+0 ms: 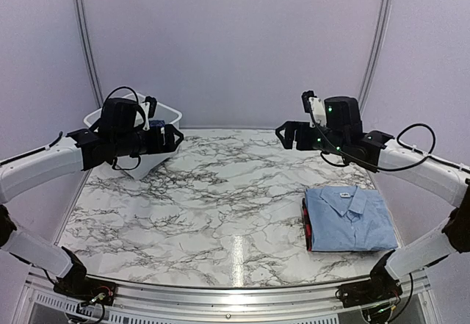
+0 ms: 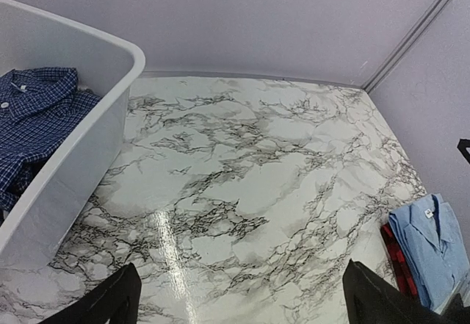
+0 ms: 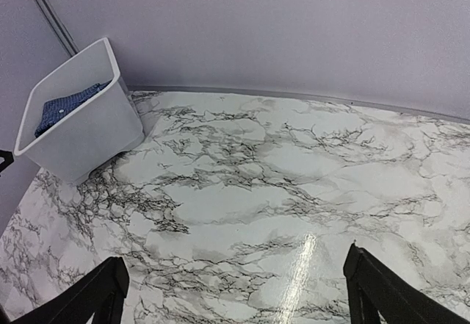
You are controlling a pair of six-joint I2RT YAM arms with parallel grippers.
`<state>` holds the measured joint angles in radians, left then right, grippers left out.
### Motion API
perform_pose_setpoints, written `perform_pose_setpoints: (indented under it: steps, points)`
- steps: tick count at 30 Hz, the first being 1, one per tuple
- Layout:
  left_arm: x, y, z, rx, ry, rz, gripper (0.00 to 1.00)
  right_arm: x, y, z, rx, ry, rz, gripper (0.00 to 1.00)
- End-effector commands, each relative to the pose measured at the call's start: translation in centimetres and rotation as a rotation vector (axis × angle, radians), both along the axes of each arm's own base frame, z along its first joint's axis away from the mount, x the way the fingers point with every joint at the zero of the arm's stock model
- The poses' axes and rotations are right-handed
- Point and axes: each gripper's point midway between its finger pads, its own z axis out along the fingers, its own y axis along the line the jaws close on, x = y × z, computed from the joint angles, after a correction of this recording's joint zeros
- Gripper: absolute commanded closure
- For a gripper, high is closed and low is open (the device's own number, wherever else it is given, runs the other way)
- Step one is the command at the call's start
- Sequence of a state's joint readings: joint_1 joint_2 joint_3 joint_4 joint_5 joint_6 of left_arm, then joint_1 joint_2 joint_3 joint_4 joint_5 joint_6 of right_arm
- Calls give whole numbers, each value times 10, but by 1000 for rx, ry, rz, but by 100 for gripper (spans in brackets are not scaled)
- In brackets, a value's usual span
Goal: Fold and stack the long sleeve shirts
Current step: Pick up the square-folded shirt from the bin.
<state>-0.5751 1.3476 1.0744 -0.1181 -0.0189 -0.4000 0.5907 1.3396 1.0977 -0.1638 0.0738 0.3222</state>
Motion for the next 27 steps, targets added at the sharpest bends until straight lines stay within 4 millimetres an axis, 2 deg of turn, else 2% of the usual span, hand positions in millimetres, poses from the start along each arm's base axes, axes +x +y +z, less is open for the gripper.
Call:
perform_pose_setpoints:
  steps: [1,11,15,20,27]
  points:
    - [6,10,17,3,-71,52,1,1,-6,20,41,-49,-34,1]
    - [14,18,26,7,-86,103,1,2,-7,20,17,-56,-31,1]
    - [22,29,29,28,-79,155,1,2,-7,20,11,-57,-30,1]
    - [40,62,21,92,-15,327,1,1,-9,20,8,-65,-35,1]
    - [67,117,-2,156,121,556,1,1,-7,19,16,-69,-22,2]
